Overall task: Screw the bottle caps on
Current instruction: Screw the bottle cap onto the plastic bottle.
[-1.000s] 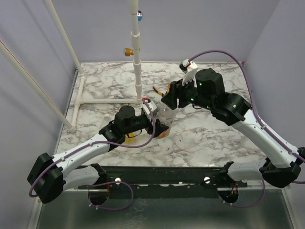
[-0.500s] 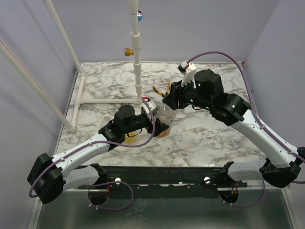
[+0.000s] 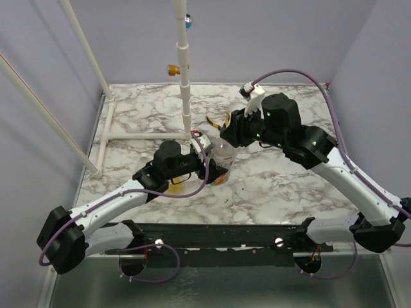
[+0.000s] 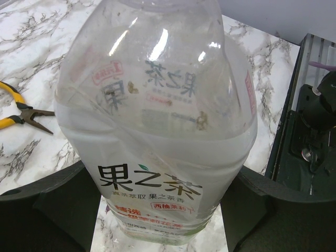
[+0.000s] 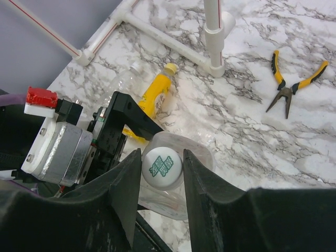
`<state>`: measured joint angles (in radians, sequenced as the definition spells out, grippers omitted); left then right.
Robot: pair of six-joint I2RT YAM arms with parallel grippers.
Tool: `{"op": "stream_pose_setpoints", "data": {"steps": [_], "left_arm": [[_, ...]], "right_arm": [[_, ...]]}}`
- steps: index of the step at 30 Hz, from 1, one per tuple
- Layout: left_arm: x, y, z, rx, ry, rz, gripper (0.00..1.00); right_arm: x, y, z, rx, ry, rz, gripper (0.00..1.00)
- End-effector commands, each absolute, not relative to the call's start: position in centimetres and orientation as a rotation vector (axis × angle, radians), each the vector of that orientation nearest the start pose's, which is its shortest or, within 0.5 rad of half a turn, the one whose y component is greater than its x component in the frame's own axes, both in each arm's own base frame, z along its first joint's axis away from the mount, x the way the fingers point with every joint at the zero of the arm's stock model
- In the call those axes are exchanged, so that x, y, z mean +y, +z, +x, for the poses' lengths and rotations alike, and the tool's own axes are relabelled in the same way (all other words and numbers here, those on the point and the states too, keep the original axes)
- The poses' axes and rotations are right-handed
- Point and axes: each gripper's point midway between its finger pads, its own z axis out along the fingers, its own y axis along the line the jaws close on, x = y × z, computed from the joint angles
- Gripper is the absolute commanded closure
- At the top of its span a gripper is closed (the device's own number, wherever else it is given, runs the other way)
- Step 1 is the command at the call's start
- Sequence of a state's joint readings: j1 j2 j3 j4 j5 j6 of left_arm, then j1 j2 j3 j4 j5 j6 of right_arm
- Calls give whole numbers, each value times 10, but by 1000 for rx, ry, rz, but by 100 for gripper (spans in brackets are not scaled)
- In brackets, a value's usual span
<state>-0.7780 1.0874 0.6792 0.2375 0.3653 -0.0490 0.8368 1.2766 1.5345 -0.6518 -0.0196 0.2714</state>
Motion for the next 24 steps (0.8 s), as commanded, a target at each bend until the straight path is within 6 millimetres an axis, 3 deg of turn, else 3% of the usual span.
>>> {"op": "stream_pose_setpoints", "data": {"steps": [1,10,24], "left_arm": [[-311,246,219,1529,-946,902,100],[-309,253,221,1519,-955,870,100],[-312,285,221,1435,-1034,776,100]], "right_arm": [[288,348,238,1968,725,-603,61],[285,348,239,1953,721,-580,65],[294,354,244,1889,784,-520,66]]}}
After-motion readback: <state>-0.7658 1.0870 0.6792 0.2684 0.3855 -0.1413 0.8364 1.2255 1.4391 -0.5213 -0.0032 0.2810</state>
